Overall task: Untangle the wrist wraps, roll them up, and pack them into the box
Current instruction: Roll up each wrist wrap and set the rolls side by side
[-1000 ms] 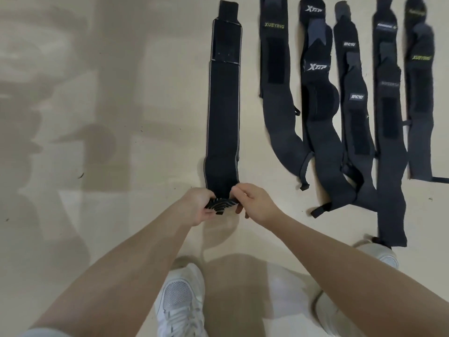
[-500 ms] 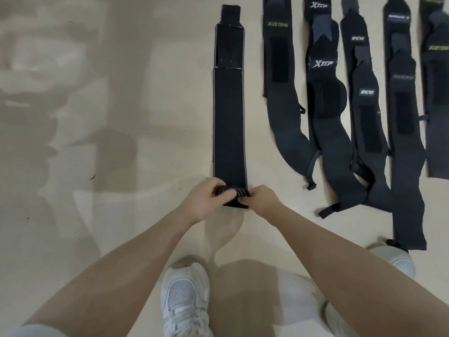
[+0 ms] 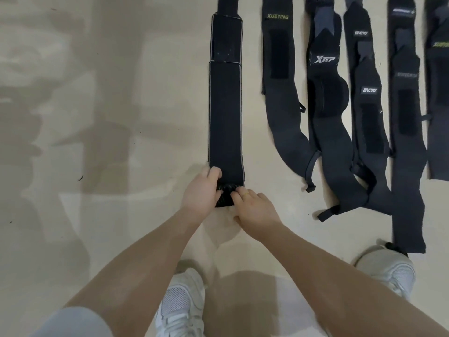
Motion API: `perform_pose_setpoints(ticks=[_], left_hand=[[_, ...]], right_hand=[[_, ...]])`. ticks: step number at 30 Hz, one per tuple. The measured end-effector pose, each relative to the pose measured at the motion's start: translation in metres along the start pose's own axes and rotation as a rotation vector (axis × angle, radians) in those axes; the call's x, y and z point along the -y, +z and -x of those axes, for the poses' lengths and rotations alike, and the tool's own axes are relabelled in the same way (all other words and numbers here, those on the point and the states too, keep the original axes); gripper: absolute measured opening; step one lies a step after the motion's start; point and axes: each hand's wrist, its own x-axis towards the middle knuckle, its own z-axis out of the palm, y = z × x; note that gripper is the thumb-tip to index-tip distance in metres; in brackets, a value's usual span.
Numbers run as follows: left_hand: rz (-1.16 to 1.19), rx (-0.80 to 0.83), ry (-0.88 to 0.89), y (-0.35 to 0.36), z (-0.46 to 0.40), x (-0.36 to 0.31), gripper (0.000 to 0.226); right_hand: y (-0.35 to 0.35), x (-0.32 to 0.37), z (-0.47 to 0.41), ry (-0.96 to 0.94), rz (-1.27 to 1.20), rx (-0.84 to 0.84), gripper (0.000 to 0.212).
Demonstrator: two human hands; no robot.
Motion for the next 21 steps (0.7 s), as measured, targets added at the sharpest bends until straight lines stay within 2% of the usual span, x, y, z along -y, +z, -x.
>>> perform_pose_setpoints(ticks=[2, 4, 7, 9, 10, 13, 14, 17, 18, 21], left_hand=[[-0.123, 0.041, 0.177, 0.001, 0.004, 0.009, 0.023], [-0.21, 0.055, 0.289, 0.002, 0.014, 0.017, 0.031], [-0.27, 0.183, 0.279, 0.001, 0.023, 0.021, 0.064], [-0.331, 0.172, 0.324, 0.0, 0.022, 0.023, 0.072], [-0.357, 0.147, 0.352, 0.001, 0.02, 0.023, 0.067], [-0.394, -0.025, 0.385, 0.013, 0.013, 0.023, 0.027], [-0.387, -0.037, 0.375, 0.015, 0.011, 0.022, 0.022], [-0.371, -0.037, 0.34, 0.01, 0.006, 0.015, 0.034], [-0.357, 0.01, 0.303, 0.008, 0.005, 0.011, 0.037], [-0.283, 0.194, 0.131, 0.005, 0.003, 0.001, 0.036]], right_hand=[[-0.001, 0.0, -0.006, -0.02, 0.082, -0.026, 0.04], [-0.008, 0.002, -0.012, 0.006, 0.099, -0.068, 0.035], [-0.01, -0.001, -0.021, 0.026, 0.0, 0.026, 0.024], [-0.009, -0.009, -0.025, 0.066, -0.123, 0.142, 0.027], [-0.009, -0.012, -0.025, 0.084, -0.211, 0.179, 0.027], [-0.01, -0.019, -0.022, 0.185, -0.571, 0.332, 0.025], [-0.01, -0.019, -0.021, 0.212, -0.648, 0.343, 0.025], [-0.011, -0.018, -0.021, 0.331, -0.773, 0.173, 0.024], [-0.011, -0.017, -0.021, 0.379, -0.811, 0.089, 0.023], [-0.011, -0.015, -0.024, 0.39, -0.635, -0.079, 0.015]])
